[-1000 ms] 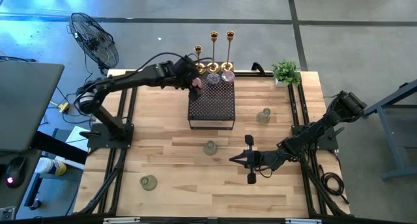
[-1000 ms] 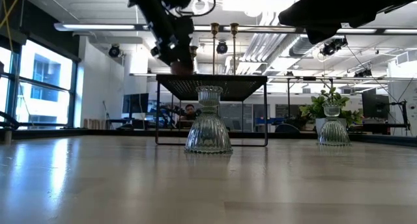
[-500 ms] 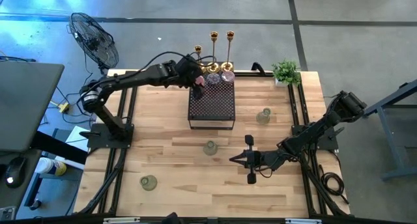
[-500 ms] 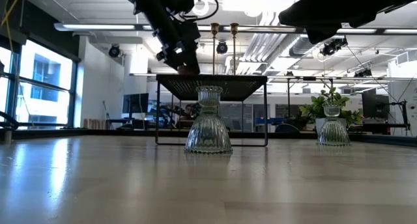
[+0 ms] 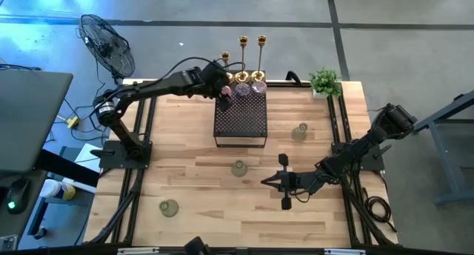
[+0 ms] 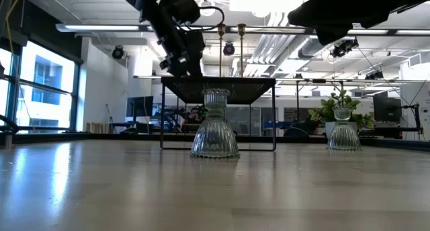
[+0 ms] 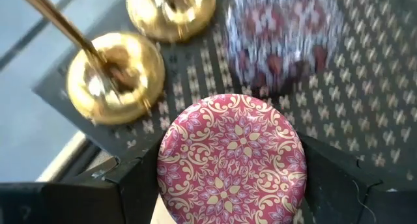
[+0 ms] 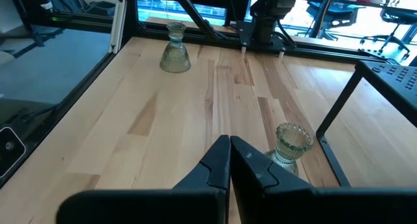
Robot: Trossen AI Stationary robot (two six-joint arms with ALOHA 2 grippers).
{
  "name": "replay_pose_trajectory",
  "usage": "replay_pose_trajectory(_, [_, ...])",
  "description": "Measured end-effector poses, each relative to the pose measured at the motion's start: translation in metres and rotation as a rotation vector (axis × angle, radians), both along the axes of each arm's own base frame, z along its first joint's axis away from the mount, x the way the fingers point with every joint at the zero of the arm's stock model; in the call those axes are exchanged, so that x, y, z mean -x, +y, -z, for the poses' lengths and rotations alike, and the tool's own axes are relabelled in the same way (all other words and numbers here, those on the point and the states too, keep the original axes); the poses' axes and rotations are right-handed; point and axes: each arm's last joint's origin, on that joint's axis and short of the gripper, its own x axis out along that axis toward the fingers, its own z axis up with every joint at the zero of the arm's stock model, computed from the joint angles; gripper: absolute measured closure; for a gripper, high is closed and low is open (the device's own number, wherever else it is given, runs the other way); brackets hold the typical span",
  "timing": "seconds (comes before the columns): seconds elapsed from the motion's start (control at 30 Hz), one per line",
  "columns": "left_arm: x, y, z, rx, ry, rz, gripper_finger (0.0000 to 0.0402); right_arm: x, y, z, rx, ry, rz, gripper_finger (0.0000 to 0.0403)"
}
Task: Pick & Place candle stick holders
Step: Put the pink scented candle on the shelf
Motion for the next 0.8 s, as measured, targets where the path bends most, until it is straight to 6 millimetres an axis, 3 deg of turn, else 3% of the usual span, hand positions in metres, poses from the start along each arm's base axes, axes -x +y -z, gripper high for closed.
replay_pose_trajectory(0.3, [-0.0053,0.0033,0.0054,-0.002,-0.004,-0.002,0.0109,0.0,0.0,0.0,0.0,0.0,-0.001,0.0402])
replay_pose_trajectory(0.57, [-0.0063,0.0022,0.0055,0.02,-0.017,0.042,0.0072,0.0,0.0,0.0,0.0,0.0,-0.001,0.0402])
replay_pose_trajectory(0.8, [-0.0062,0.0018,0.0057,0.017,-0.01,0.057,0.0066,0.0,0.0,0.0,0.0,0.0,-0.001,0.0402])
